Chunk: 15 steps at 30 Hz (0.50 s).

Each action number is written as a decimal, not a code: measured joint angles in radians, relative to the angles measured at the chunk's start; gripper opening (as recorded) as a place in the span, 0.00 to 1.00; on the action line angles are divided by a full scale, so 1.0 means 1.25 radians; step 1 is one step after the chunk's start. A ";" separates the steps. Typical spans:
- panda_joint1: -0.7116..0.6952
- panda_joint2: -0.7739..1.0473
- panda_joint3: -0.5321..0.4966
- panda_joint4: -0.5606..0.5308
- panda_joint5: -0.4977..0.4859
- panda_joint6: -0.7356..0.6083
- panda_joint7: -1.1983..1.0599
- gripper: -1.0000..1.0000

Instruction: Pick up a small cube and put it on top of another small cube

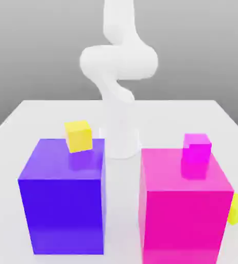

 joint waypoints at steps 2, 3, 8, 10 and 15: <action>0.033 0.063 0.012 -0.013 -0.020 0.026 -0.069 0.50; 0.049 0.093 0.017 -0.020 -0.028 0.038 -0.103 0.50; 0.124 0.240 0.041 -0.052 -0.064 0.097 -0.271 0.50; 0.154 0.298 0.049 -0.064 -0.075 0.121 -0.340 0.50; 0.227 0.443 0.073 -0.096 -0.091 0.182 -0.521 0.50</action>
